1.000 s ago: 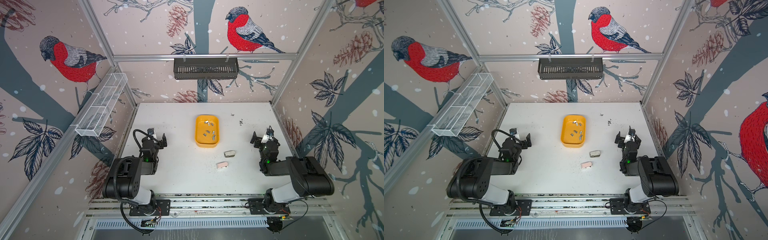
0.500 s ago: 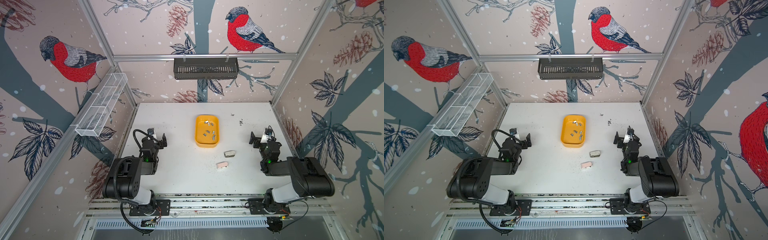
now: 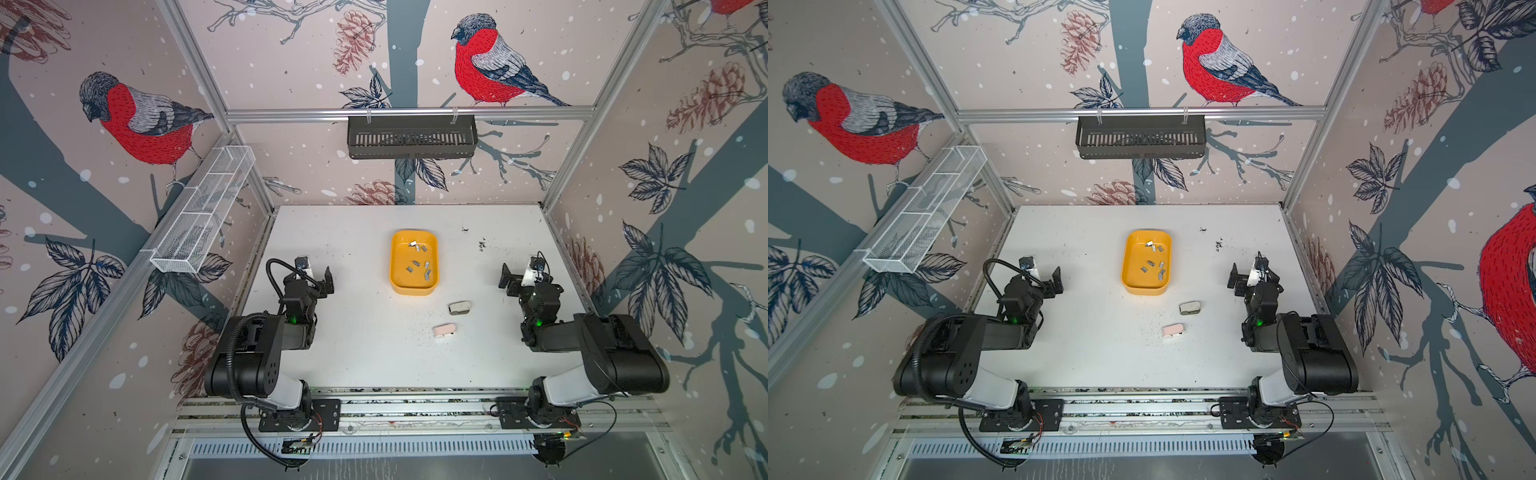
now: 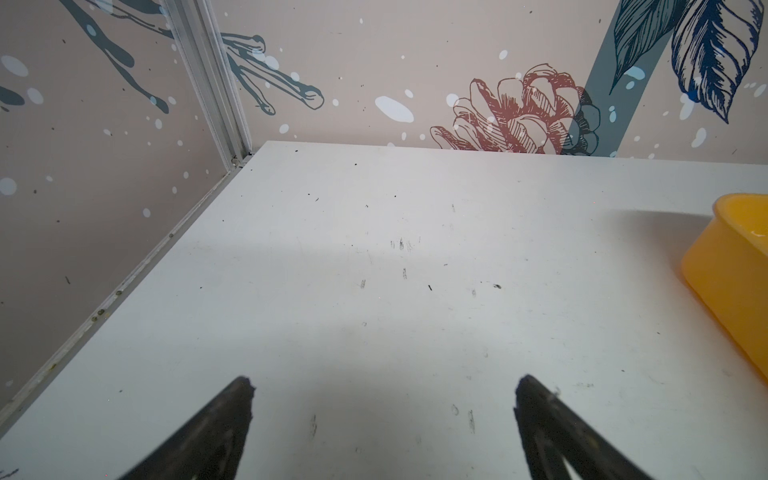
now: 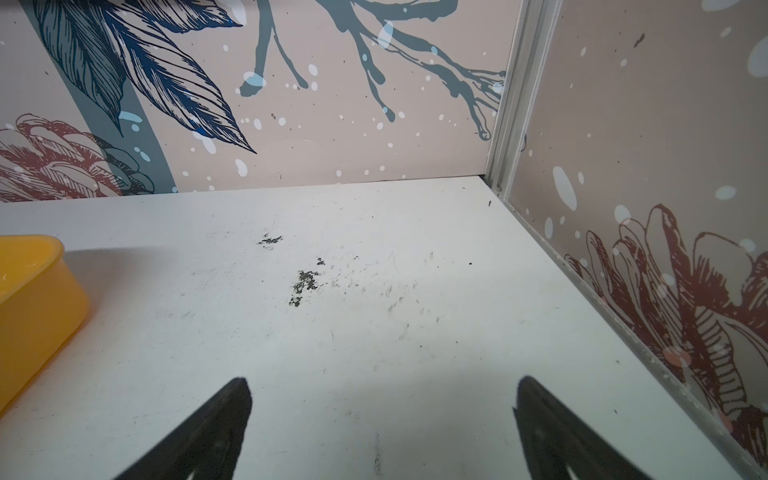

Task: Load the staples into the stapler

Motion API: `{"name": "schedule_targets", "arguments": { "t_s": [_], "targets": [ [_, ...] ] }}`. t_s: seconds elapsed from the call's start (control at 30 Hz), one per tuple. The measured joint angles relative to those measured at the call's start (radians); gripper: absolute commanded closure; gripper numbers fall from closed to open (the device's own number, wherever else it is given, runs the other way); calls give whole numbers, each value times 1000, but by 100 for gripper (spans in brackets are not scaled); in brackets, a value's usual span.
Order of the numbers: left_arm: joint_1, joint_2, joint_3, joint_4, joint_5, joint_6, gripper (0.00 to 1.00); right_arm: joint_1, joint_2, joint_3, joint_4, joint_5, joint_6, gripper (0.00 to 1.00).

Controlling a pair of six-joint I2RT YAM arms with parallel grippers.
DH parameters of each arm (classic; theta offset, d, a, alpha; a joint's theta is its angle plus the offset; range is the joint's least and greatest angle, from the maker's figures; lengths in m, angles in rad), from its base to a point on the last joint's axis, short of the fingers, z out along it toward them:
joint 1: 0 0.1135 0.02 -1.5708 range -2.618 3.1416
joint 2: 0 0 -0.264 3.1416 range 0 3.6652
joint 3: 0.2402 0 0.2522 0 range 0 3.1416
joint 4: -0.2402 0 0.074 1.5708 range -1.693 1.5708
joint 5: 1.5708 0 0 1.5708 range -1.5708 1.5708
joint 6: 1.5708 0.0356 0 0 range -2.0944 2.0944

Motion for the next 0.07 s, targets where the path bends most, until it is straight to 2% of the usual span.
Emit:
{"name": "schedule_targets", "arguments": {
  "t_s": [0.07],
  "targets": [
    [0,0,0,0,0,0,2,1,3,5,-4,3,0,1]
  ]
}}
